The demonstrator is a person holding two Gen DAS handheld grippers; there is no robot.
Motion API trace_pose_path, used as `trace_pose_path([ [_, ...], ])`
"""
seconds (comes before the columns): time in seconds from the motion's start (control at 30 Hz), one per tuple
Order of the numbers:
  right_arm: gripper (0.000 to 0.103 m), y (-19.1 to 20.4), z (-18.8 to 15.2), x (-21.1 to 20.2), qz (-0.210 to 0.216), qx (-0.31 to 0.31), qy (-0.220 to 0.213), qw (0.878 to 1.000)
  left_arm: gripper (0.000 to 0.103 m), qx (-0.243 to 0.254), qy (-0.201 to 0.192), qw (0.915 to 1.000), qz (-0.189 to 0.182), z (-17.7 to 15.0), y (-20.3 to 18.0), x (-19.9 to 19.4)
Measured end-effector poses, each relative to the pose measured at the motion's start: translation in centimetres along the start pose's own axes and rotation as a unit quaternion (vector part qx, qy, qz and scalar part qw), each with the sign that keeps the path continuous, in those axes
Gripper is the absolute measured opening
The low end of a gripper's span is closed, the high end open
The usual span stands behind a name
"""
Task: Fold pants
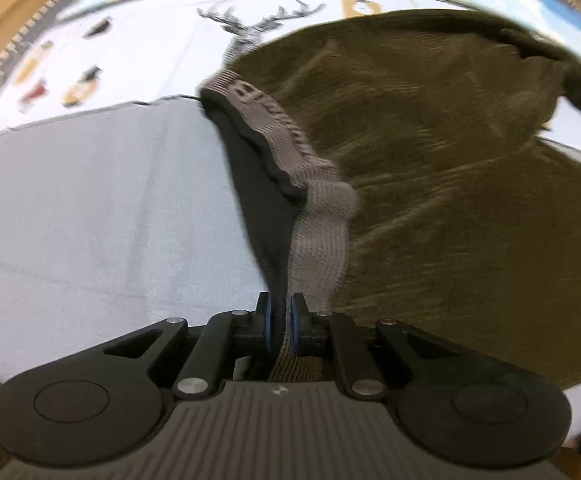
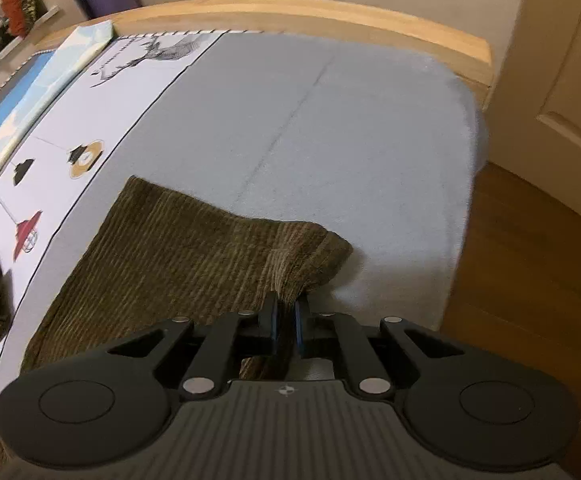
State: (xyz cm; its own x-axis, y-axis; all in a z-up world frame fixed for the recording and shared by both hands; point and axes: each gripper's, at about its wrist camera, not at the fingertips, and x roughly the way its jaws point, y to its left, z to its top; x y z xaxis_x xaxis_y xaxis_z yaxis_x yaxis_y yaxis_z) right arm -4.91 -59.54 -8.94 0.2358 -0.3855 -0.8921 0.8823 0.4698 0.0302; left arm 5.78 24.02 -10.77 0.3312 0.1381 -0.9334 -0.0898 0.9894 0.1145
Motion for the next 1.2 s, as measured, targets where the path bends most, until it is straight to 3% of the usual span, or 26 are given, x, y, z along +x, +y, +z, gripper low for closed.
trace_pose_path([
  [0.07, 0.015, 0.6, 0.0, -0.6, -0.025, -0.026, -0.020, 0.999, 0.012, -0.015, -0.018, 0.9995, 0.019, 0.5, 0.7, -0.6],
  [0.2, 0.021, 1.4, 0.2, -2.3, -0.029, -0.043, -0.072, 0.996, 0.012, -0.051, -0.056, 0.9970, 0.013, 1.7, 1.3, -2.1],
  [0.3, 0.022, 3.0, 0.2, -3.3, 0.022, -0.056, -0.089, 0.994, 0.013, -0.049, -0.088, 0.9948, 0.015, 2.6, 0.1, -3.9],
  [0.47, 0.022, 7.1, -1.0, -5.5, 0.110, -0.125, -0.127, 0.978, 0.033, -0.043, -0.123, 0.9915, 0.002, 3.9, -3.2, -6.0],
  [0.53, 0.022, 8.6, -1.4, -6.4, 0.140, -0.143, -0.138, 0.970, 0.035, -0.042, -0.133, 0.9903, -0.006, 4.6, -4.6, -6.9],
  [0.8, 0.022, 12.8, -2.0, -7.5, 0.249, -0.135, -0.125, 0.951, 0.035, -0.028, -0.190, 0.9801, -0.050, 7.7, -12.5, -8.3],
  [0.87, 0.022, 13.8, -2.5, -7.2, 0.265, -0.130, -0.115, 0.949, 0.024, -0.035, -0.197, 0.9765, -0.081, 8.5, -14.6, -8.2],
  [0.97, 0.022, 15.2, -2.9, -5.8, 0.289, -0.103, -0.086, 0.948, 0.006, -0.037, -0.183, 0.9759, -0.113, 10.7, -18.0, -7.4],
  [1.1, 0.022, 17.6, -4.2, -3.0, 0.302, -0.087, -0.050, 0.948, 0.005, -0.022, -0.176, 0.9762, -0.125, 13.5, -22.4, -6.0],
  [1.2, 0.022, 19.6, -4.8, -0.8, 0.304, -0.095, -0.037, 0.947, 0.006, 0.007, -0.170, 0.9760, -0.136, 13.8, -24.9, -3.4],
])
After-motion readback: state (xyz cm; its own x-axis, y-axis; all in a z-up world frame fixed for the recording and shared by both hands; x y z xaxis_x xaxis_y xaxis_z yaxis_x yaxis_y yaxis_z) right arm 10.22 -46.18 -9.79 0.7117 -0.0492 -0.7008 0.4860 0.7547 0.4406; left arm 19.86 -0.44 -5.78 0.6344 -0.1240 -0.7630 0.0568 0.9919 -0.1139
